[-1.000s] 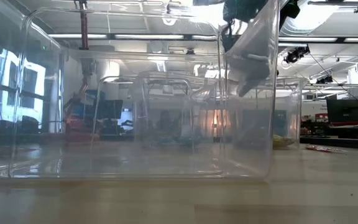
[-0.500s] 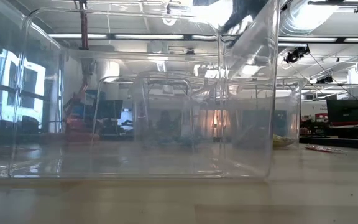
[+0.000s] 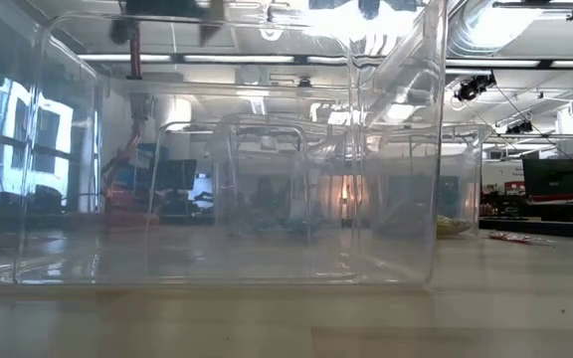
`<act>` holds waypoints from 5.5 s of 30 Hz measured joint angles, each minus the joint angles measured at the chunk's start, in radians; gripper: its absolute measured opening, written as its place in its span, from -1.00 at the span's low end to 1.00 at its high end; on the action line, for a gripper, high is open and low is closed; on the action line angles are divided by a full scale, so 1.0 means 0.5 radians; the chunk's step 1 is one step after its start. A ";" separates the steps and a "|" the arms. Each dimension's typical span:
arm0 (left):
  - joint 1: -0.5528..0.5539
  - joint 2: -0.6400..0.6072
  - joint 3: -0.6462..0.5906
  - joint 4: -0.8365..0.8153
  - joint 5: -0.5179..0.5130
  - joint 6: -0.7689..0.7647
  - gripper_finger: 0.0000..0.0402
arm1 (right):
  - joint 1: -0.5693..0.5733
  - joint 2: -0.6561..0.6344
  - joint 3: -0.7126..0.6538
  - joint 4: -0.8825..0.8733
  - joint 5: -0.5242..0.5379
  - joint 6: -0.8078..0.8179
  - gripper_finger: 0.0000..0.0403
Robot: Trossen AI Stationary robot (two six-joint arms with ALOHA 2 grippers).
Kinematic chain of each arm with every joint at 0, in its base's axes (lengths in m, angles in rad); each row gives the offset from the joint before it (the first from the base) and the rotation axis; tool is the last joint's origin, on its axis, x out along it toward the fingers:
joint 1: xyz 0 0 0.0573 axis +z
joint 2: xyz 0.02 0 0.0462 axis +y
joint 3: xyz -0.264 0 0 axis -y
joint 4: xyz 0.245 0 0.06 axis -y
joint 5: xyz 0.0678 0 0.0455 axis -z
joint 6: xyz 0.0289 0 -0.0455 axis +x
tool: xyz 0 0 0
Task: Sort candy
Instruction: Put the yellow candy into the top right transparent bin, then put the red gummy into the bottom transparent bin
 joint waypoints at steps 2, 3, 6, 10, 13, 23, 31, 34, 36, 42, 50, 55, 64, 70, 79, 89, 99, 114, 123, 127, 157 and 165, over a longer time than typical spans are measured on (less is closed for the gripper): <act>0.113 0.069 0.000 0.248 0.011 0.094 -1.00 | 0.041 0.057 0.000 0.000 0.033 -0.001 0.00; 0.160 0.105 0.000 0.365 0.043 0.145 -1.00 | 0.055 0.089 0.000 0.000 0.053 -0.001 0.00; 0.261 0.209 0.001 0.632 0.205 0.202 -1.00 | 0.075 0.175 0.000 -0.001 0.170 -0.094 0.00; 0.329 0.301 0.001 0.711 0.337 0.162 -1.00 | 0.075 0.235 0.000 0.018 0.447 -0.176 0.00; 0.355 0.349 0.001 0.745 0.339 0.132 -1.00 | 0.074 0.246 0.000 0.074 0.569 -0.250 0.00; 0.412 0.476 0.002 0.994 0.429 0.049 -1.00 | 0.066 0.246 0.000 0.071 0.897 -0.514 0.00; 0.447 0.523 0.003 1.161 0.395 0.074 -1.00 | 0.064 0.251 0.000 0.033 0.929 -0.528 0.00; 0.471 0.541 0.002 1.168 0.394 0.058 -1.00 | 0.064 0.254 0.000 0.040 0.904 -0.528 0.00; 0.477 0.545 0.002 1.170 0.403 0.058 -1.00 | 0.064 0.254 0.000 0.043 0.904 -0.528 0.00; 0.477 0.552 0.002 1.217 0.416 0.047 -1.00 | 0.056 0.255 0.000 0.066 0.905 -0.564 -0.11; 0.477 0.658 0.002 1.367 0.489 0.043 -1.00 | -0.012 0.292 0.002 0.099 0.889 -0.472 -0.42; 0.475 0.663 0.002 1.397 0.497 0.043 -1.00 | 0.008 0.291 0.001 0.108 0.901 -0.481 -0.82; 0.535 0.617 0.001 1.353 0.832 0.129 -0.82 | 0.003 0.123 0.001 -0.126 1.065 -0.511 -0.97; 0.543 0.432 0.002 0.836 1.006 0.250 -0.48 | -0.023 -0.193 0.002 -0.839 1.342 -0.313 -0.98; 0.422 0.119 -0.150 -0.087 0.881 0.277 -0.20 | -0.045 -0.252 -0.004 -2.308 1.487 0.993 -0.92; 0.129 -0.046 -0.401 -0.097 0.859 -0.075 -0.19 | -0.279 -0.061 -0.005 -2.250 1.187 1.008 -0.46; -0.221 -0.320 -0.396 -0.467 0.843 -0.203 -0.19 | -0.358 -0.111 -0.002 -2.201 1.067 0.841 0.01; -1.021 0.295 -0.641 -0.780 0.859 -0.137 -0.19 | -0.254 -0.110 -0.002 -2.200 0.957 0.797 0.02; -1.004 0.860 -0.643 -0.657 0.751 -0.044 -0.19 | -0.258 -0.110 -0.002 -2.200 0.978 0.782 0.02; -1.006 0.986 -0.626 -0.612 0.791 0.024 -0.32 | -0.258 -0.110 -0.002 -2.200 0.980 0.761 0.02; -0.638 0.309 0.161 0.023 0.447 0.971 -0.92 | -0.258 -0.109 -0.002 -2.240 0.980 0.758 0.02; -0.429 0.446 0.159 0.074 0.961 0.951 -0.51 | -0.258 -0.109 -0.002 -2.245 0.962 0.766 0.02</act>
